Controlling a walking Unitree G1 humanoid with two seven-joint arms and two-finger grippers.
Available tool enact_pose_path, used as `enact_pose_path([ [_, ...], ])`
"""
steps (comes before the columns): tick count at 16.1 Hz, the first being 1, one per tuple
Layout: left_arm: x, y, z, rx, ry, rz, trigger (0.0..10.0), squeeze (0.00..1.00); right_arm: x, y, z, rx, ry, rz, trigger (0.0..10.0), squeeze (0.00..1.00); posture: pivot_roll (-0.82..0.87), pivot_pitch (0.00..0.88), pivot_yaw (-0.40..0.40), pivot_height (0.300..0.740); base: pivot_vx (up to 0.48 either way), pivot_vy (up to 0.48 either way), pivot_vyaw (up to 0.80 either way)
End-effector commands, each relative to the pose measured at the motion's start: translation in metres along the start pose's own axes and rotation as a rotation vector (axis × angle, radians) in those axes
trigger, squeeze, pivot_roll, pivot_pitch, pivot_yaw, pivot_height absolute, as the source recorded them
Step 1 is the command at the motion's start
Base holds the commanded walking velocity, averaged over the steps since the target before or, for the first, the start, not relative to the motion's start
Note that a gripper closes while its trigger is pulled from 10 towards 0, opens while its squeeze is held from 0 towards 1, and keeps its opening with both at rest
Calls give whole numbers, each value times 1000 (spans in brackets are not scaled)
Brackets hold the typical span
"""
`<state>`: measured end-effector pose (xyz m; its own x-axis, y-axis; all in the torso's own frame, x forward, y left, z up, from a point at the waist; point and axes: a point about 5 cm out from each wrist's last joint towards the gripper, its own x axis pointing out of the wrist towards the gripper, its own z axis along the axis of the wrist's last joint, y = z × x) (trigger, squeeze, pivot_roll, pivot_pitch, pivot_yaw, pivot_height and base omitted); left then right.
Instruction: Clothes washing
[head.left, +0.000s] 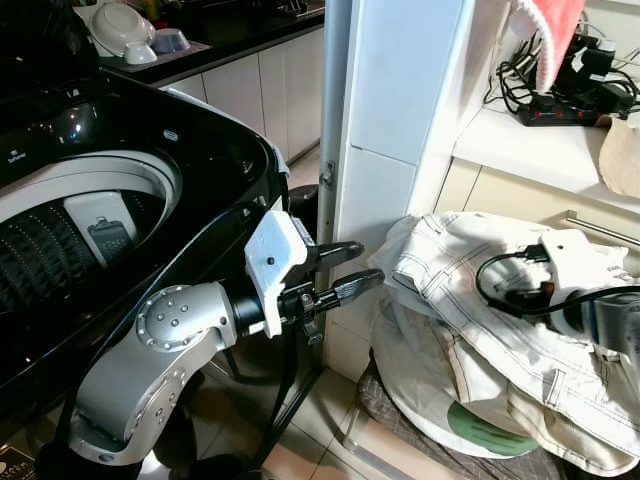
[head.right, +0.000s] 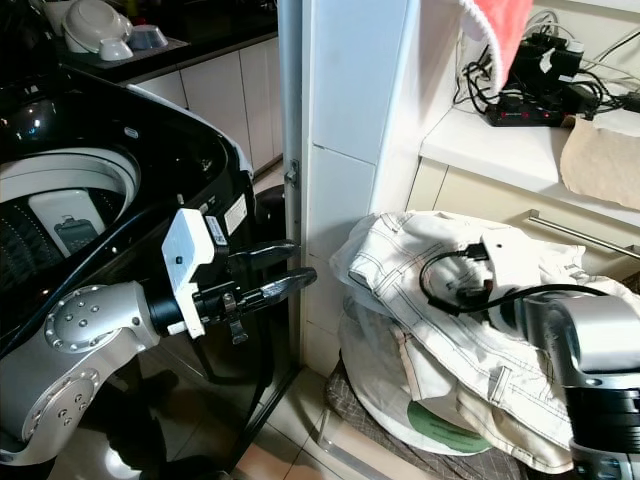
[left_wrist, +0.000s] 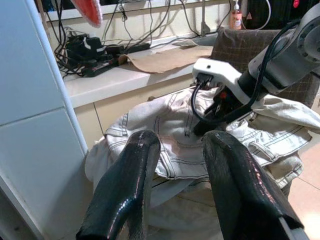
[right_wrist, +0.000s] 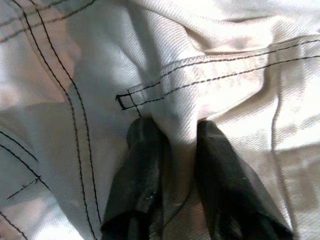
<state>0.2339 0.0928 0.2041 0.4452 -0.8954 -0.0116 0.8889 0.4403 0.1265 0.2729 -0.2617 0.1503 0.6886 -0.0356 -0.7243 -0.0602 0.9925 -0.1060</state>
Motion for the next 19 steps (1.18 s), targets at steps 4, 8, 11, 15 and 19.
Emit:
enact_pose_path([
  [4,0,12,14,47,-53,72,10000,0,-40,-6,55,-5,-224,3,0,0,-57,0,20,740,0,0,0],
  [8,2,29,32,89,-162,209,10000,0,-85,12,104,6,-484,269,0,0,-55,0,17,740,0,0,0],
  [11,9,46,53,57,-281,339,10000,0,-118,54,139,66,-661,639,0,0,-58,0,18,740,0,0,0],
  [15,13,48,72,-1,-403,349,10000,1000,-147,83,165,155,-775,1000,0,0,-53,0,9,740,0,0,0],
  [19,28,27,69,-73,-411,200,10000,1000,-122,109,156,258,-665,1103,0,0,-42,0,-4,740,0,0,0],
])
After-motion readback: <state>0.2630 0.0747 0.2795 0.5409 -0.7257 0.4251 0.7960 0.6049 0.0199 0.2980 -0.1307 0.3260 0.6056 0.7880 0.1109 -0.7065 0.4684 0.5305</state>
